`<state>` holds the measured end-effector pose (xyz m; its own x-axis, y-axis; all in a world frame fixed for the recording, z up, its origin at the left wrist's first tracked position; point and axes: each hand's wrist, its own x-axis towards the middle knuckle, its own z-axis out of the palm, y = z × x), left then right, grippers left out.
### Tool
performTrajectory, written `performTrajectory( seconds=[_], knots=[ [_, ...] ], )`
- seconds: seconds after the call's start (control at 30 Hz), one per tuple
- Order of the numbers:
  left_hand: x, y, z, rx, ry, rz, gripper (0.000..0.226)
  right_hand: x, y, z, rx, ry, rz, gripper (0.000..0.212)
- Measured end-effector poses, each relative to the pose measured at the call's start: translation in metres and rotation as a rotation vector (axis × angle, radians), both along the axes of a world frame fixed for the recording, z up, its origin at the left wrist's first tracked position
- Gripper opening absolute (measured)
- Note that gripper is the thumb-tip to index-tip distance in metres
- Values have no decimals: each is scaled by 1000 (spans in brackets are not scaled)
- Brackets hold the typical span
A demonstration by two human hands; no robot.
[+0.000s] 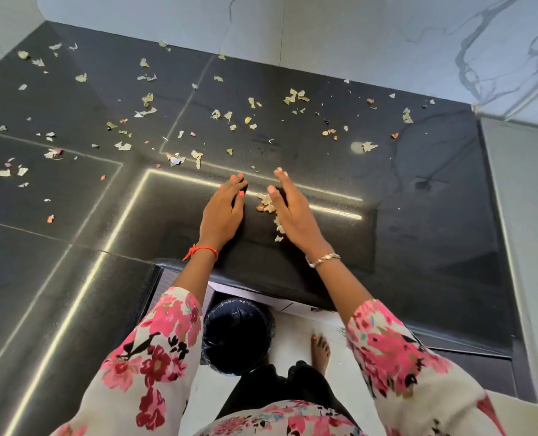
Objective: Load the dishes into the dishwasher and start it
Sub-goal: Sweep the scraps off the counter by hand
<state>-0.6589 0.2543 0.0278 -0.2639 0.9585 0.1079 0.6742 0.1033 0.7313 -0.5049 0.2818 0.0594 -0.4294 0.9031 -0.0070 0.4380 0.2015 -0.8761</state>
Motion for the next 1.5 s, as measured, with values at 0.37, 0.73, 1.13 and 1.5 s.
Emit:
performTrajectory(
  seconds=[0.37,0.73,1.13,1.5],
  knots=[
    [1,0,-1,-2,41,-7,36,11,10,-29,417,-706,219,106],
    [1,20,14,93,-90,95,27,80,57,-4,332,-466,-398,78],
    [23,142,21,-30,-11,-124,34,55,69,-20,139,-450,-241,78],
    [37,207,12,-76,87,-170,44,186,258,-19,96,-602,-429,76]
  ],
)
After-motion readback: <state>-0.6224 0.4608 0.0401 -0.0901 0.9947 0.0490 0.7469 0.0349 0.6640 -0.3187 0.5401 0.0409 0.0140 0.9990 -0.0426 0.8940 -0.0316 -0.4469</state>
